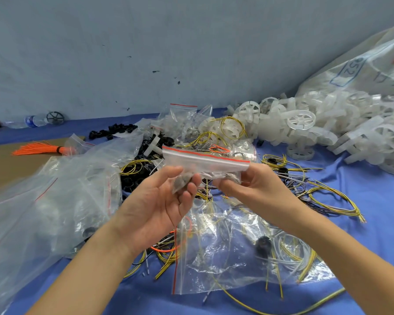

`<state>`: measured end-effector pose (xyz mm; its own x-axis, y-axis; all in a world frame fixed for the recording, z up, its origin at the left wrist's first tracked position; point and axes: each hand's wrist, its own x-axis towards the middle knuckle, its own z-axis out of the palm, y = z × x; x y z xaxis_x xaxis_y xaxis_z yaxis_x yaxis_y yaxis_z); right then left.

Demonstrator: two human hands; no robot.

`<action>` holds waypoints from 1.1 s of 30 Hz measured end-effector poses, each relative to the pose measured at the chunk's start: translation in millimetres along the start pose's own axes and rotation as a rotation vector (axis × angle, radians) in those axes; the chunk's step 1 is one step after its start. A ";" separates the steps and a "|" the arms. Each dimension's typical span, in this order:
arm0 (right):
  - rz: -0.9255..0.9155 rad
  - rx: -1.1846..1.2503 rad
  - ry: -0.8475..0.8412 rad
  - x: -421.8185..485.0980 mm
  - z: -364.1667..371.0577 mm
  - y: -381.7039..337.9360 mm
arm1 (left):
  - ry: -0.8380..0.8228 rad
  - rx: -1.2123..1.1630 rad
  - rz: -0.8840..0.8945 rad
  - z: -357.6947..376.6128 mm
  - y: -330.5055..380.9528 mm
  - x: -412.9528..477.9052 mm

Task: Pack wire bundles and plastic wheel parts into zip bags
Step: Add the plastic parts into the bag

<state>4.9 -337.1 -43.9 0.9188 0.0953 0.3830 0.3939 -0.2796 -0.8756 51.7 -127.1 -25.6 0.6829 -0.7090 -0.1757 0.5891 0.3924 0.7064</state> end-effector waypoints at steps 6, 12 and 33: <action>0.142 -0.031 0.043 -1.3 -5.5 0.3 | 0.118 0.620 0.221 -4.9 -11.0 4.7; 0.283 0.236 0.059 -1.4 -0.1 -3.0 | 0.140 0.700 0.296 -0.6 -17.1 4.7; 0.390 0.720 -0.293 3.1 33.9 -29.2 | 0.164 0.209 0.000 -36.6 4.4 -44.1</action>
<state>-2.9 -296.3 -27.2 0.9215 0.3883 0.0125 -0.1220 0.3198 -0.9396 40.0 -72.7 -39.8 0.7539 -0.5976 -0.2730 0.4989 0.2503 0.8297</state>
